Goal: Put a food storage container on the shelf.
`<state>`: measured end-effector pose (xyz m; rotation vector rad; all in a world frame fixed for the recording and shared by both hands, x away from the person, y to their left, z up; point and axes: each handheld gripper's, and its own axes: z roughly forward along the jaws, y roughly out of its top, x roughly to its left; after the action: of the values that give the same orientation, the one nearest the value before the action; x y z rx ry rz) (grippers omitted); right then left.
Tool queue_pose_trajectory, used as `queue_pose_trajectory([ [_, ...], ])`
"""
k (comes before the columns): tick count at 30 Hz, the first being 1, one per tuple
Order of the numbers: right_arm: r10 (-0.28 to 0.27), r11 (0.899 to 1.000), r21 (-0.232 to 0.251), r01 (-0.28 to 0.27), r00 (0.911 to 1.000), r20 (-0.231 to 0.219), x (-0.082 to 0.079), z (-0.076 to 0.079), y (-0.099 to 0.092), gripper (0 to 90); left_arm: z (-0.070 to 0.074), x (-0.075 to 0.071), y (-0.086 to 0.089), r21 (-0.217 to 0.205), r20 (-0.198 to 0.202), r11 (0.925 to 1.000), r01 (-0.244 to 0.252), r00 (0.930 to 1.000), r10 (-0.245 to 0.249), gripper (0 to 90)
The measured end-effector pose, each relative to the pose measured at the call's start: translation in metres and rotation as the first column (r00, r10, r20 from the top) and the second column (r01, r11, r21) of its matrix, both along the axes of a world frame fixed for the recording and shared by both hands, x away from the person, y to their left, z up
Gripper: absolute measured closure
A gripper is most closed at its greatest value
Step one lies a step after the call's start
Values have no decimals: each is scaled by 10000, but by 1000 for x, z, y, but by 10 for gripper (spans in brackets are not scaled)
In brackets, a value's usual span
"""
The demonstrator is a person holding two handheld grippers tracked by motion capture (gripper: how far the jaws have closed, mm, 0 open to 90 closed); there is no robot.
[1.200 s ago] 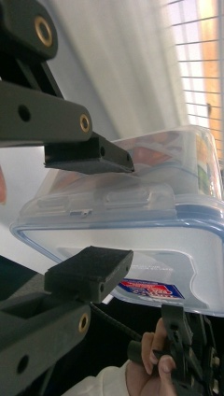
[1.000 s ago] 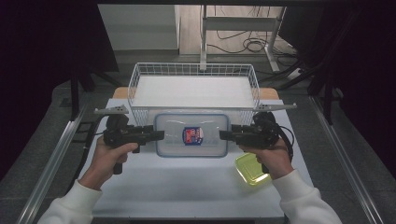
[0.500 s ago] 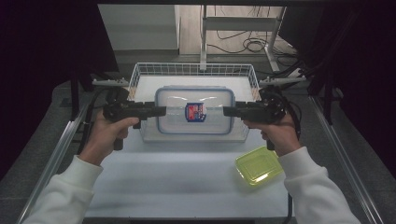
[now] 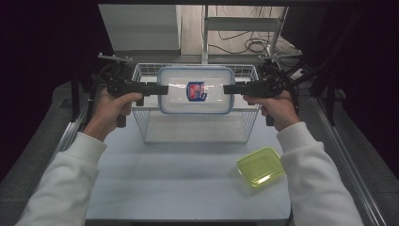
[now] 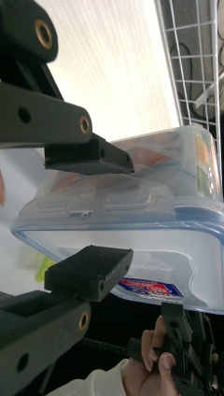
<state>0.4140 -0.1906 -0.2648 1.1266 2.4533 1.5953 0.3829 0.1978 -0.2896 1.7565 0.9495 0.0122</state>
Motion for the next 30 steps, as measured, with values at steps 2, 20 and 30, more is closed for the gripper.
queue_pose_trajectory([
  [2, -24, 10000, -7, 23, 10000, -64, 2, -1, 0, 506, -2, 4, 0, -7, -38, 10000, 11, 10000, -11, 535],
  [20, -166, 9992, 350, 200, 9953, -950, 44, -20, -3, 501, -17, 38, 1, -290, -847, 9996, -58, 9964, 34, 538],
  [30, -536, 9939, 838, 713, 9791, -1964, 64, -27, -2, 482, -26, 66, 8, -1415, -2184, 9895, -309, 9758, -8, 531],
])
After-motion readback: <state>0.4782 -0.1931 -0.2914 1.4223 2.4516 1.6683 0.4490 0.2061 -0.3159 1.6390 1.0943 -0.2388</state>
